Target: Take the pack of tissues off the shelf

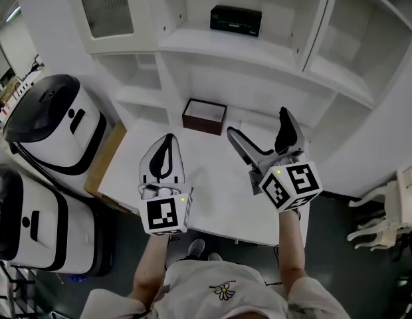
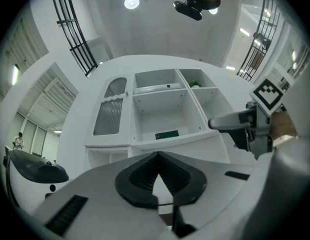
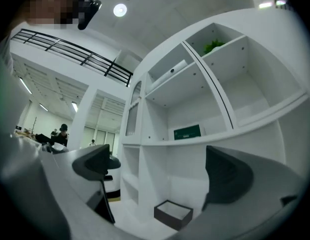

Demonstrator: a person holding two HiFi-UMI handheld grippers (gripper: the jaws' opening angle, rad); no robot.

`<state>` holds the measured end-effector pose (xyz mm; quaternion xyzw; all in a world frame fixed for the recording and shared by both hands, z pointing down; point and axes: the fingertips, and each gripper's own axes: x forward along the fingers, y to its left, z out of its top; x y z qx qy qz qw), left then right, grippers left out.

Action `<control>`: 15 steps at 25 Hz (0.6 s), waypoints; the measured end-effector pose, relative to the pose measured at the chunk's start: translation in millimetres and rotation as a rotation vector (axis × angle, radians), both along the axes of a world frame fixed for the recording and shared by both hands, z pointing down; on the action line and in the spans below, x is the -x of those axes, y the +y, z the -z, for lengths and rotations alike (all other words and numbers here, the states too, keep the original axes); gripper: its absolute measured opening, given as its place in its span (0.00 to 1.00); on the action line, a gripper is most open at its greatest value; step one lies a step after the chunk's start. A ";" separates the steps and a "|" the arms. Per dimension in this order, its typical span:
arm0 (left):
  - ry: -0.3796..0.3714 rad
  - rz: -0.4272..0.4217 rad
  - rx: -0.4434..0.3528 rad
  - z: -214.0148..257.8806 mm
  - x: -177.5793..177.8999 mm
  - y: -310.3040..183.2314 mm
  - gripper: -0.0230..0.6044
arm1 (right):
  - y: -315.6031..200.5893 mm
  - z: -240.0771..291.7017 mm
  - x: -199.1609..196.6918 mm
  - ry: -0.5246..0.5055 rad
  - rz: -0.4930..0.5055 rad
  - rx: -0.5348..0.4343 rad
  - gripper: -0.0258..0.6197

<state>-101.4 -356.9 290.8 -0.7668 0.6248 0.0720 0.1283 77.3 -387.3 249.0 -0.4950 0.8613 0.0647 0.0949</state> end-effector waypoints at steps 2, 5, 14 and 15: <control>0.005 -0.021 0.000 2.7 -1.7 -11.4 0.04 | -16.5 31.9 1.4 -0.012 0.000 -0.050 0.93; 0.006 -0.055 -0.009 8.5 -4.8 -26.2 0.04 | -45.7 77.0 1.0 -0.023 -0.004 -0.107 0.93; 0.010 -0.073 -0.027 25.5 10.1 -60.5 0.04 | -156.7 139.9 1.3 0.014 0.019 0.074 0.93; 0.015 -0.073 -0.025 24.4 13.1 -63.1 0.04 | -170.4 138.8 0.2 0.029 0.009 0.102 0.93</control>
